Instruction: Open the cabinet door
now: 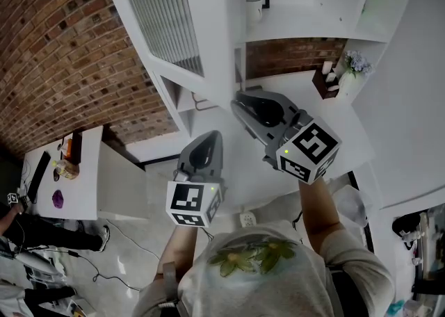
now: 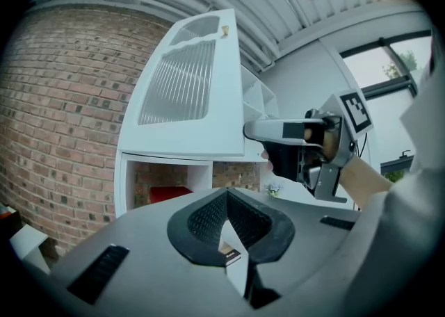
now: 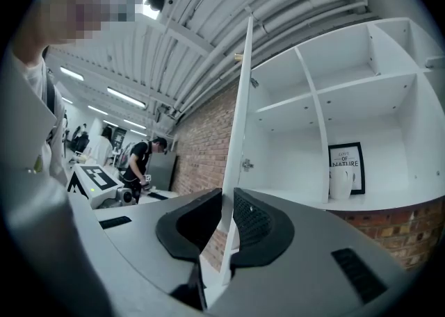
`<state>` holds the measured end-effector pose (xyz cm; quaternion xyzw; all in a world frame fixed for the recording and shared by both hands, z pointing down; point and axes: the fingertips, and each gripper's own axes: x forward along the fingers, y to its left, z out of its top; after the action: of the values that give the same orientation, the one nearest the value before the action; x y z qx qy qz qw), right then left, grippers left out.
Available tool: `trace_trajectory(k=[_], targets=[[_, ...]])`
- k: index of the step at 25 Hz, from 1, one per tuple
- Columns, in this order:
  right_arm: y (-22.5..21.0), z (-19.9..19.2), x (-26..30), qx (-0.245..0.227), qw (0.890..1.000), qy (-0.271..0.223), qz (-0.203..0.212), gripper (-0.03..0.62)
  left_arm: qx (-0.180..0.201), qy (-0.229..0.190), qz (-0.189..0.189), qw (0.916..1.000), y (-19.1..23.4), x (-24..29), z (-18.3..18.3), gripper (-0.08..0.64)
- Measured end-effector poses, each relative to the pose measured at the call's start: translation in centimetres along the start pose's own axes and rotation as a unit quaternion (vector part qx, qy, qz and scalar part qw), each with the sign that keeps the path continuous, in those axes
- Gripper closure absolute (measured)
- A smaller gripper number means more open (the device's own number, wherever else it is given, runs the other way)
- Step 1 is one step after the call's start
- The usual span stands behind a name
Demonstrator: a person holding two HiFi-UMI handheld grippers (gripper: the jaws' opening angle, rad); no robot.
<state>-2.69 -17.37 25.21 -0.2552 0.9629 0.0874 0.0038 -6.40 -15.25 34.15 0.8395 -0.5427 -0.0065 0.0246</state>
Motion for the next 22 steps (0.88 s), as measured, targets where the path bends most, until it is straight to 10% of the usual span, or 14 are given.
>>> trace_trajectory(k=[22], targets=[[3.5, 0.6, 0.5, -0.001, 0.999, -0.004, 0.039, 0.541, 0.022, -0.021, 0.028, 0.9991, 1.3, -1.8, 2.0, 0.552]])
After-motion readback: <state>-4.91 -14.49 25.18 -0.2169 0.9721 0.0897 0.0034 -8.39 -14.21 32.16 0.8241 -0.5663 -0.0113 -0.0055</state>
